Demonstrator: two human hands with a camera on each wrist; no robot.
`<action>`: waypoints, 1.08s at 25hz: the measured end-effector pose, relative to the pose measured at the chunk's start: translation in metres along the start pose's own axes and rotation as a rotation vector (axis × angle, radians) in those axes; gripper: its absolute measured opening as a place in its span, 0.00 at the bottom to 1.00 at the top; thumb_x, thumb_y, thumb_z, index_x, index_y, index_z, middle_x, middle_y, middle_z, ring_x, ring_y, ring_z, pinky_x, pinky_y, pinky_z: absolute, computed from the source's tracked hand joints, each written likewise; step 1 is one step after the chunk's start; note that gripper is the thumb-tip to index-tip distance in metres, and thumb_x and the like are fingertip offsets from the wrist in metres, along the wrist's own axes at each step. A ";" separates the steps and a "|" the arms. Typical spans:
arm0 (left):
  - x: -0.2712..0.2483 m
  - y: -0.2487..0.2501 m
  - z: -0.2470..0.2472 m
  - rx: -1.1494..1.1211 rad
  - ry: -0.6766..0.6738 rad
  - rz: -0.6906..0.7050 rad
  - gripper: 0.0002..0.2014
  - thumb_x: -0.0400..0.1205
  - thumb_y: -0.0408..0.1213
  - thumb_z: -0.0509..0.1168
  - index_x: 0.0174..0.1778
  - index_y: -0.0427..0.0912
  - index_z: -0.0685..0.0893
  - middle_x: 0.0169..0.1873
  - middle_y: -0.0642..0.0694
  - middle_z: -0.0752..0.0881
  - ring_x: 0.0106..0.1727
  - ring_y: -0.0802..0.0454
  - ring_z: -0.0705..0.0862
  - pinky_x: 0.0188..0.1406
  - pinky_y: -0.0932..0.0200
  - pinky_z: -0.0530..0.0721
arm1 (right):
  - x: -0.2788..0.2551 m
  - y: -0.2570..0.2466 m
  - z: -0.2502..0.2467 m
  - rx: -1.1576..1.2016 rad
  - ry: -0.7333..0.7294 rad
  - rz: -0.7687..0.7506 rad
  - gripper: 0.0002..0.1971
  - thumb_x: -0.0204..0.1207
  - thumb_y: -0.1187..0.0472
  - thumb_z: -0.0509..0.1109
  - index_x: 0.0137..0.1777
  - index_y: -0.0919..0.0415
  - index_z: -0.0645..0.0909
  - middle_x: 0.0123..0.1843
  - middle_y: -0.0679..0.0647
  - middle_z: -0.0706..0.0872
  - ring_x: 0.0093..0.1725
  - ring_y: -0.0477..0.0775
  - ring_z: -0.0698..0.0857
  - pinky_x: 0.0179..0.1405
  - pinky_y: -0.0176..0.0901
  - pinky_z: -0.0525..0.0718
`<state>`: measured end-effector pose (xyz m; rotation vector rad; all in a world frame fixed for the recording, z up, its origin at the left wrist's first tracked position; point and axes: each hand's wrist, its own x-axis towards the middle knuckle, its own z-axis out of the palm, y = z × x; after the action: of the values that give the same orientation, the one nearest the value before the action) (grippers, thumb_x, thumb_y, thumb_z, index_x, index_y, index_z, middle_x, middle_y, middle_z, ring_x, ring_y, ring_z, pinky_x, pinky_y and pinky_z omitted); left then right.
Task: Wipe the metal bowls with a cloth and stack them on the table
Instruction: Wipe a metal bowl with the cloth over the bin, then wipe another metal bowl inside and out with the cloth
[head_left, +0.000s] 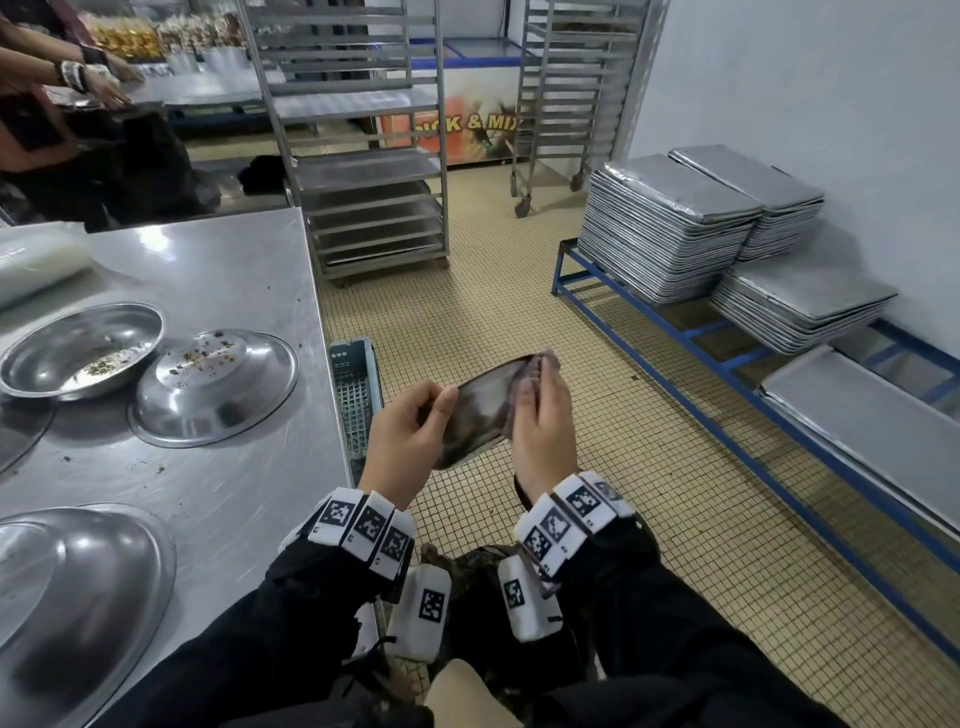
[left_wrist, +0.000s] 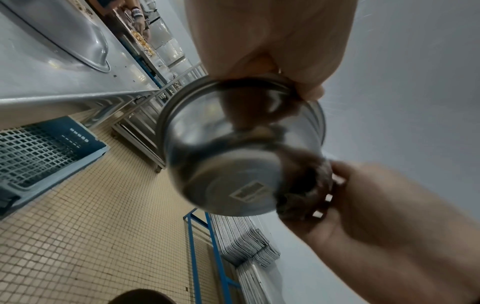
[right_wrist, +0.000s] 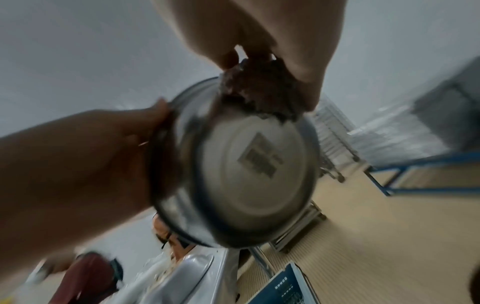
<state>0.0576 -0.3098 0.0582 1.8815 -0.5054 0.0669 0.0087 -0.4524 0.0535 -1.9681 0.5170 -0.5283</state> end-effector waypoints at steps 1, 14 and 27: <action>-0.001 0.001 -0.001 -0.025 0.002 0.014 0.20 0.82 0.55 0.59 0.35 0.42 0.79 0.28 0.46 0.81 0.30 0.53 0.80 0.29 0.58 0.79 | 0.006 0.003 -0.005 0.100 -0.008 0.135 0.27 0.85 0.43 0.48 0.80 0.53 0.63 0.77 0.56 0.70 0.72 0.57 0.73 0.69 0.55 0.78; -0.018 -0.012 -0.045 -0.092 0.343 -0.313 0.26 0.81 0.27 0.60 0.74 0.41 0.62 0.68 0.45 0.60 0.59 0.61 0.69 0.48 0.85 0.73 | 0.014 -0.016 0.009 0.630 -0.439 0.624 0.13 0.78 0.71 0.62 0.62 0.65 0.76 0.57 0.65 0.84 0.52 0.60 0.87 0.47 0.50 0.89; -0.070 -0.112 -0.195 0.169 0.247 -0.723 0.23 0.78 0.41 0.73 0.64 0.35 0.73 0.53 0.41 0.82 0.56 0.43 0.83 0.57 0.49 0.81 | 0.002 -0.048 0.181 -0.140 -0.682 0.138 0.28 0.75 0.60 0.73 0.72 0.54 0.65 0.57 0.54 0.81 0.36 0.47 0.82 0.26 0.35 0.77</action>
<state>0.0744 -0.0800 0.0105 2.0818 0.3720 -0.1405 0.1193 -0.3041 0.0226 -2.0704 0.2529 0.2786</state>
